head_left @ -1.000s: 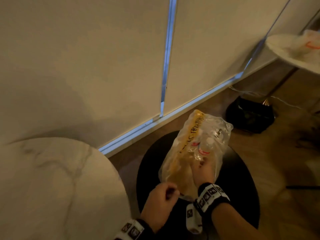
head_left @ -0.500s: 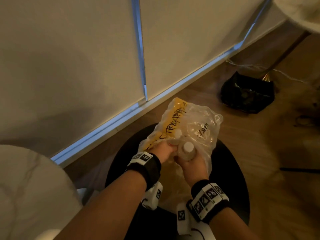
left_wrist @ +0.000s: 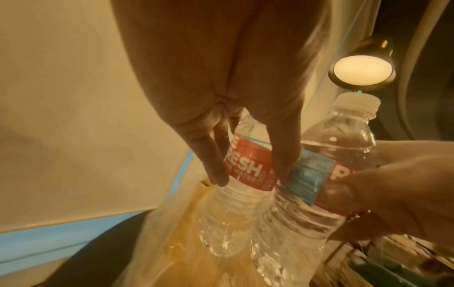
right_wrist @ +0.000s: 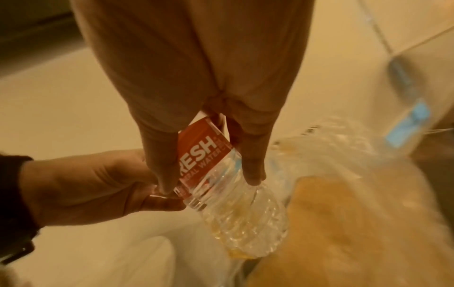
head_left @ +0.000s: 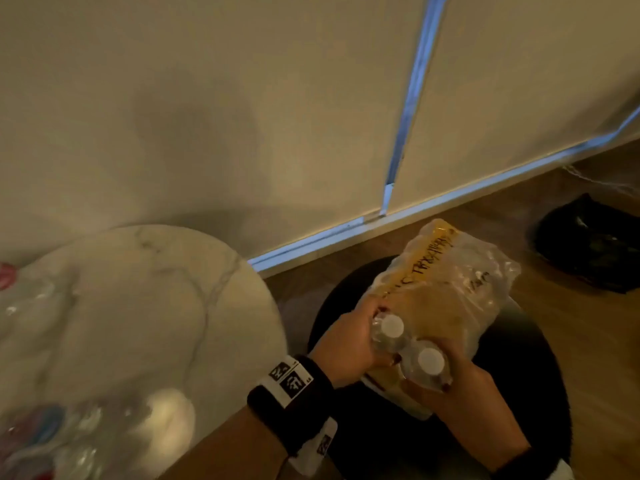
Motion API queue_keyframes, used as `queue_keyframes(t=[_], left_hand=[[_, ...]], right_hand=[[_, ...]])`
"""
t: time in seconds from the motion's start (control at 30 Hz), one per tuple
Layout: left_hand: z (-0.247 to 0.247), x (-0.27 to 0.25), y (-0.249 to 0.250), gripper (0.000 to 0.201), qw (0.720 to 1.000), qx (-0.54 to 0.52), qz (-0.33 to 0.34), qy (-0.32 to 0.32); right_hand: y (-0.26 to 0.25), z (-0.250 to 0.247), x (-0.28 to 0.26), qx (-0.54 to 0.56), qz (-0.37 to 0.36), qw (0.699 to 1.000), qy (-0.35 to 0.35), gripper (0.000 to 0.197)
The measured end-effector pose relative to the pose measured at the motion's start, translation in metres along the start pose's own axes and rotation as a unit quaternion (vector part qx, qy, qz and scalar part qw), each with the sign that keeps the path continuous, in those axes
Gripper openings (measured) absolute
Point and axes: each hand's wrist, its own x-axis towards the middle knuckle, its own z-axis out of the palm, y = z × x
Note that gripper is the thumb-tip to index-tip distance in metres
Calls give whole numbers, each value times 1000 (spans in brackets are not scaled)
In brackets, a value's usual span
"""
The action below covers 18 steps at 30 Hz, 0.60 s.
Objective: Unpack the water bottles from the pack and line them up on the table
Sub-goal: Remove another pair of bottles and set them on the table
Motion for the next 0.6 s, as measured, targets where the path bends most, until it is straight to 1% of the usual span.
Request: queue_keyframes(t=[0.1,0.17,0.2,0.27,0.37,0.43,0.5,0.6], left_hand=[[-16,-81,-22,60,995,-62,-5,71],[-22,-141,-42,50,986,-111,-17,123],[-24,-171,-55,48,979,-134,-29,148],[-26,-232,-85,50,967,-153,-62,196],[-27,-318,-140,55,948,-163,-121,243],[-27,-370,-177,56,937,-153,-159,272],[-28,-412,-210,54,929,-132,-184,294],[-35,-456,-241,53,913,-141,-195,328]], right_hand=[[-35,33,-31,-15,-21,998,-61,67],[-50,67,-51,-32,-42,993,-102,73],[-60,87,-63,-39,-48,989,-131,72],[-77,135,-90,-44,-59,980,-183,66],[-92,215,-130,-60,-71,966,-242,65],[-98,265,-156,-48,-84,957,-273,62],[-103,310,-177,-30,-103,950,-293,57],[-111,364,-200,-34,-138,948,-285,54]])
